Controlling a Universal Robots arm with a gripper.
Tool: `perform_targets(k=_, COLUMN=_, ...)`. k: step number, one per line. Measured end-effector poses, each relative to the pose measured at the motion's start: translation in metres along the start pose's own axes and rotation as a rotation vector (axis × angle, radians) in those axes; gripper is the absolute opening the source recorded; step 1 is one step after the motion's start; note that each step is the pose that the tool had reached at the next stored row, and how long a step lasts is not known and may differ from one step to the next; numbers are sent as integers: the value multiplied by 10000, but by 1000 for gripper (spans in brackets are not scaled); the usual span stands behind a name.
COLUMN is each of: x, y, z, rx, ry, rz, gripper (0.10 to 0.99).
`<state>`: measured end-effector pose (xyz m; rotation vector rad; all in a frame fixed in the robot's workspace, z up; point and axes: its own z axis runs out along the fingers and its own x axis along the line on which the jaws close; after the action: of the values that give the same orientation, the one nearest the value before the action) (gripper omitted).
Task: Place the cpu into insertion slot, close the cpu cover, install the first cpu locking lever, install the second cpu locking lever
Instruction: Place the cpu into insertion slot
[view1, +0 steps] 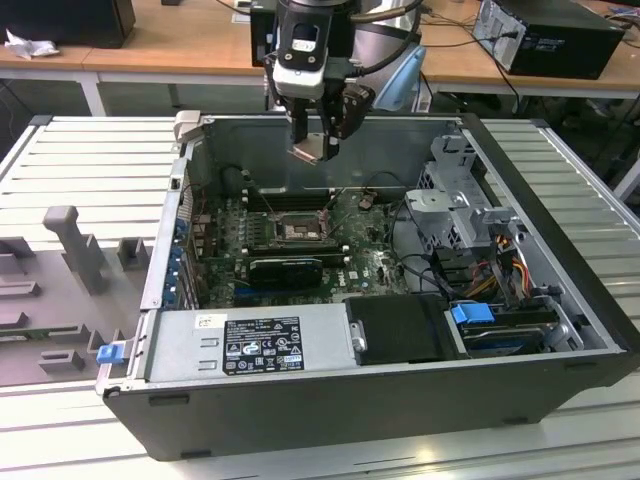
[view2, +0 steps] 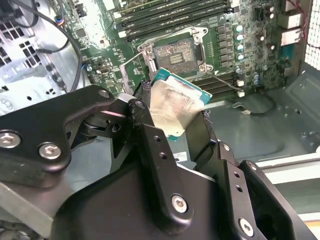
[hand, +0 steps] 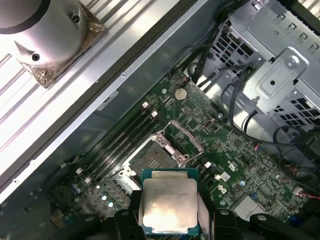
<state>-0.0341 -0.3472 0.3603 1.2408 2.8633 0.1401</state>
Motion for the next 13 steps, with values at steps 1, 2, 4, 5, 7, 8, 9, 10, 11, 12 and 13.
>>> perform_targets(k=1, x=0, y=0, z=0, rx=-3, ry=-13, rz=145, gripper=525)
perform_targets(k=2, x=0, y=0, z=0, rx=-5, ry=-22, rz=244, gripper=525)
perform_targets(k=4, x=0, y=0, z=0, rx=-11, ry=-51, rz=572, gripper=525)
perform_targets(k=5, x=0, y=0, z=0, rx=-15, ry=-67, rz=748, gripper=525)
perform_targets(k=7, x=0, y=0, z=1, rx=-21, ry=-93, rz=1033, gripper=525)
perform_targets(k=8, x=0, y=0, z=1, rx=-22, ry=-101, rz=1123, gripper=525)
perform_targets(k=9, x=0, y=0, z=1, rx=-25, ry=-115, rz=1290, gripper=525)
perform_targets(k=10, x=0, y=0, z=1, rx=-31, ry=-140, rz=1562, gripper=525)
perform_targets(k=11, x=0, y=0, z=1, rx=-33, ry=-154, rz=1724, gripper=525)
perform_targets(k=12, x=0, y=0, z=2, rx=-41, ry=-187, rz=2086, gripper=525)
perform_targets(k=13, x=0, y=0, z=2, rx=-43, ry=-199, rz=2219, gripper=525)
